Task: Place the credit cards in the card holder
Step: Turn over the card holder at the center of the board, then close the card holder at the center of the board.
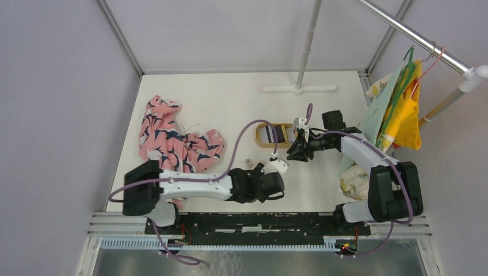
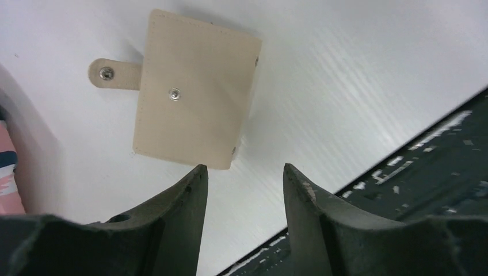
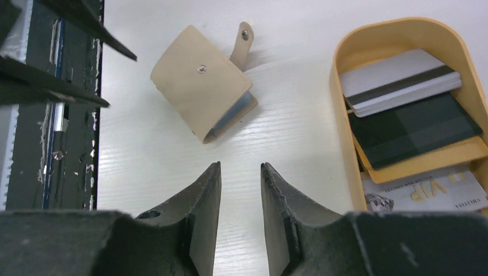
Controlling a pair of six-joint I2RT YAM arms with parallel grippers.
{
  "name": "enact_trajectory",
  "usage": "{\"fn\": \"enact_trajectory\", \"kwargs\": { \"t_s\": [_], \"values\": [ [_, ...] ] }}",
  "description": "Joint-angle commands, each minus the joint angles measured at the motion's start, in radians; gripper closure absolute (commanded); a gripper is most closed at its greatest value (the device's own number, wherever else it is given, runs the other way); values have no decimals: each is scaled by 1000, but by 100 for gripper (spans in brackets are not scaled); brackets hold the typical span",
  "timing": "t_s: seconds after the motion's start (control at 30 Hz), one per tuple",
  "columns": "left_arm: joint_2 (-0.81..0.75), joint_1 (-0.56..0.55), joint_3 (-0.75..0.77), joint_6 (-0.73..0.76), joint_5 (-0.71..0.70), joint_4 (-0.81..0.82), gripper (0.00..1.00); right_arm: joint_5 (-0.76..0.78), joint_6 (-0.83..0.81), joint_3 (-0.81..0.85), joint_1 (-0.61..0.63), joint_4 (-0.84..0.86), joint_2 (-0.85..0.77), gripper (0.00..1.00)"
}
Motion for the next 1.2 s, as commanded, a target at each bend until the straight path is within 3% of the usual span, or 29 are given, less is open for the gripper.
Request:
{"fn": "enact_trajectory", "kwargs": {
  "t_s": [0.0,0.13,0.23,0.3,0.37,0.43,0.57,0.67,0.77,1.0,1.17],
  "values": [
    [-255,103,-139,-75,203,244,44,-50,-236,-37,69,8,-57,62],
    [-389,275,-328,-141,442,437,60,5,-597,-22,182,-72,-74,48],
    [-442,374,-440,-196,555,566,69,63,-641,53,257,-58,-27,43],
    [-459,417,-484,-225,539,588,74,86,-613,139,299,-68,41,44],
    [-484,451,-514,-238,468,577,74,81,-631,226,340,-137,118,50],
    [-521,498,-538,-229,437,579,68,83,-674,266,381,-197,176,55],
    [-554,583,-569,-158,448,632,49,155,-594,219,441,-100,195,60],
    [-550,603,-595,-125,521,686,45,185,-464,232,444,-25,214,61],
    [-591,602,-647,-146,607,736,46,178,-468,335,444,-82,293,61],
    [-791,603,-756,-238,645,762,57,109,-523,633,448,-319,544,63],
    [-746,603,-816,-282,705,887,66,122,-505,698,465,-367,611,59]
  ]
}}
